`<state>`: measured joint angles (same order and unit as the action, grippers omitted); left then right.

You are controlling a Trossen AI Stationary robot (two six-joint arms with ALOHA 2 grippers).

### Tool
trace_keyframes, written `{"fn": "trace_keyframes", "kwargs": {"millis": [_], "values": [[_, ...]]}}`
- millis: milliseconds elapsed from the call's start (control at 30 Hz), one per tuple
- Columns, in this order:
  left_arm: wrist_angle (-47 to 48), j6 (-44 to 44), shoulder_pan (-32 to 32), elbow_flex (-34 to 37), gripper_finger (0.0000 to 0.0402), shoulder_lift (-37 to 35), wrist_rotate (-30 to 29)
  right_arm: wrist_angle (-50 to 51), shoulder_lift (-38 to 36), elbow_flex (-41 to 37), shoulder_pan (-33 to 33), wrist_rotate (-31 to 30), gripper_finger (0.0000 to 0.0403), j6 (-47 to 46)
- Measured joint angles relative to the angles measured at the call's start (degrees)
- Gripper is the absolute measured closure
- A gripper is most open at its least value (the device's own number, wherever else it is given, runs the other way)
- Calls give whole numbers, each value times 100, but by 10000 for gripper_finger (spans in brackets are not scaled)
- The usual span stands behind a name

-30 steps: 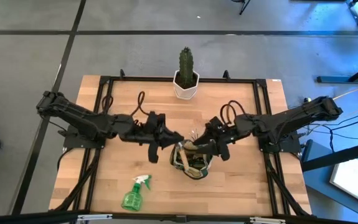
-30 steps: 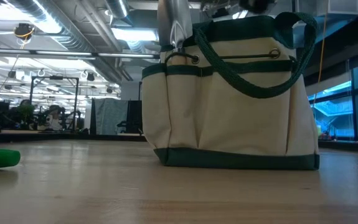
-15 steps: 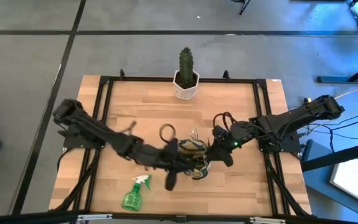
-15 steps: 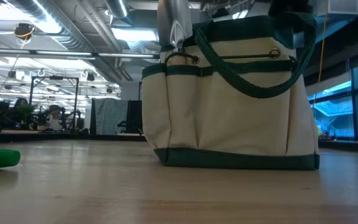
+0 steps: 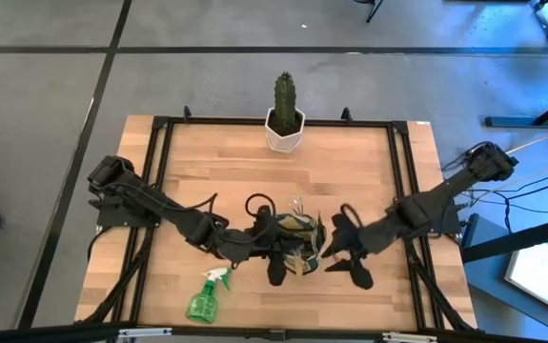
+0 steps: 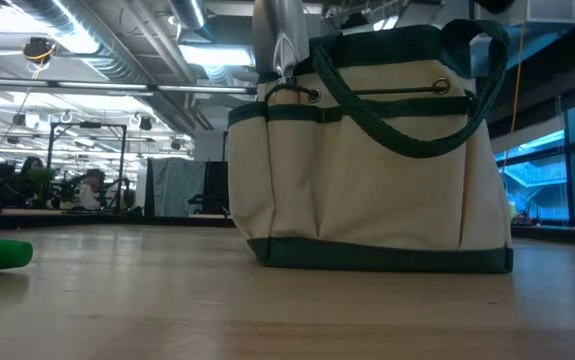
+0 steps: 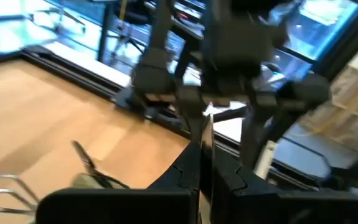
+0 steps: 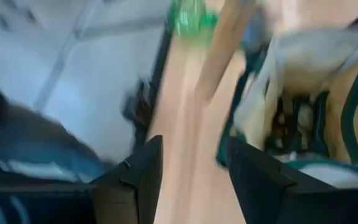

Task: Pick & Place Garden tools in Gardening bag
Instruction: Put the brown trowel into the green gardening bag

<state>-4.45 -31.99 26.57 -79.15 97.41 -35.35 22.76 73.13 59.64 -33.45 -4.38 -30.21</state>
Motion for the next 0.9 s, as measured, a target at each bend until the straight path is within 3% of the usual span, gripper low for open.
{"fn": "trace_keyframes", "kwargs": {"millis": [333,600,900], "values": [[499,-258,36,2,400,9,-549,637,1260,561,-93,-130,226,498],[934,-481,127,2,400,13,-741,838,1644,1336,-59,-920,226,1123],[984,-535,160,2,400,45,-743,1124,2079,1418,43,-867,226,1123]]}}
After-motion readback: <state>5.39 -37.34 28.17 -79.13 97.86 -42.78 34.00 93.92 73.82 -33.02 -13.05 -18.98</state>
